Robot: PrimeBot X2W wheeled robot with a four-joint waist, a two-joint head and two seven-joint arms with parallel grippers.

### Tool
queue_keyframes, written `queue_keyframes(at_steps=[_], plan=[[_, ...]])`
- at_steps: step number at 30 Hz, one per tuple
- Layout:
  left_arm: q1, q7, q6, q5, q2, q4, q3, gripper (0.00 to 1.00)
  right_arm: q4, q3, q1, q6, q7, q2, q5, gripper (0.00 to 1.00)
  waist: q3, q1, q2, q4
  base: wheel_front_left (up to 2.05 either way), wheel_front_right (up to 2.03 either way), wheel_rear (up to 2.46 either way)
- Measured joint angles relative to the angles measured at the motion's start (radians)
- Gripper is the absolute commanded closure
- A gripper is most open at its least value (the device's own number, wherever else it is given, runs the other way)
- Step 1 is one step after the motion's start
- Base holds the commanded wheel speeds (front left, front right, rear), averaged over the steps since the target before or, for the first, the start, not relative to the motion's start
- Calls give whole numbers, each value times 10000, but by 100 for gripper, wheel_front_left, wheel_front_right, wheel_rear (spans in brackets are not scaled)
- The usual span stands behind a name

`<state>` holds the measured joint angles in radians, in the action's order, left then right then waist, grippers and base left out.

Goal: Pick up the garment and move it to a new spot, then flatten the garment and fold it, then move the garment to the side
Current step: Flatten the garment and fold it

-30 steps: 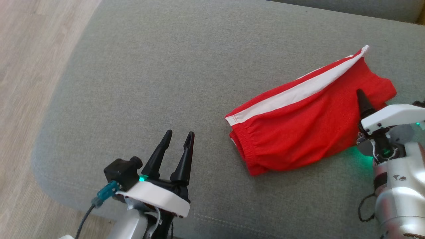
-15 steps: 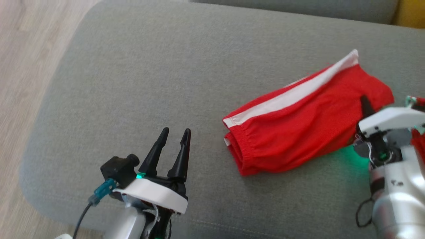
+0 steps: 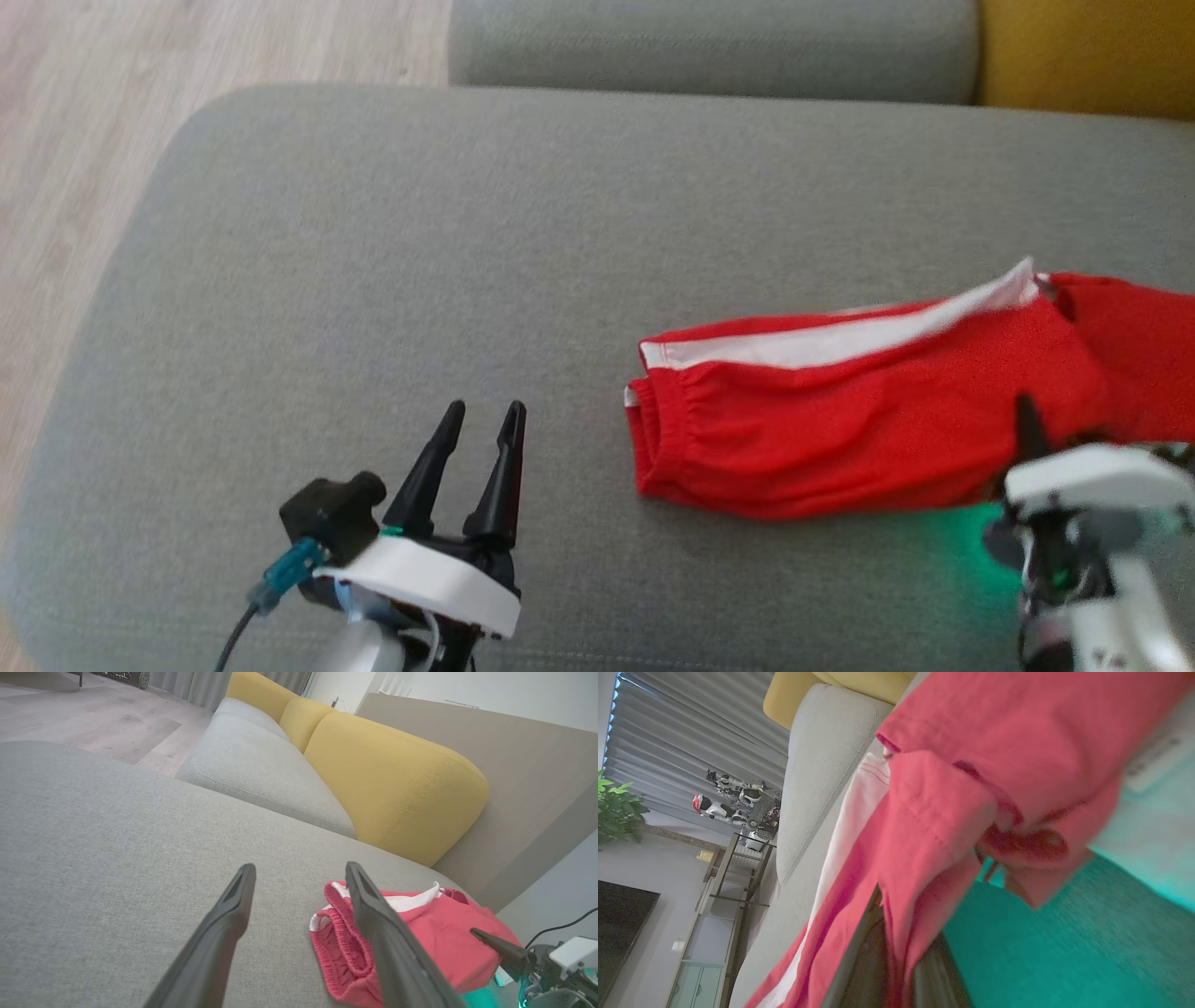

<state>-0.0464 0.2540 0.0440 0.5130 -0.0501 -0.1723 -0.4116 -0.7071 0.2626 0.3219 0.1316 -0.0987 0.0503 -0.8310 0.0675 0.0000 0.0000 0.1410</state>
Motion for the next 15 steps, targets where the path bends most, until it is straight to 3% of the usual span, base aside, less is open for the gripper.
queue_keyframes(at_steps=[6, 15], plan=[[267, 0, -86, -6, -2, -38, -2, 0, -132, -821, -1057, -2, 658, -40, -550, 100, -453, 0, 0, -352, 0, 0, 0], [267, 0, -90, -59, -4, -81, -88, 0, -65, -1615, -956, -2, 1498, -38, -717, 100, -728, 0, 0, -271, 0, 0, 0]])
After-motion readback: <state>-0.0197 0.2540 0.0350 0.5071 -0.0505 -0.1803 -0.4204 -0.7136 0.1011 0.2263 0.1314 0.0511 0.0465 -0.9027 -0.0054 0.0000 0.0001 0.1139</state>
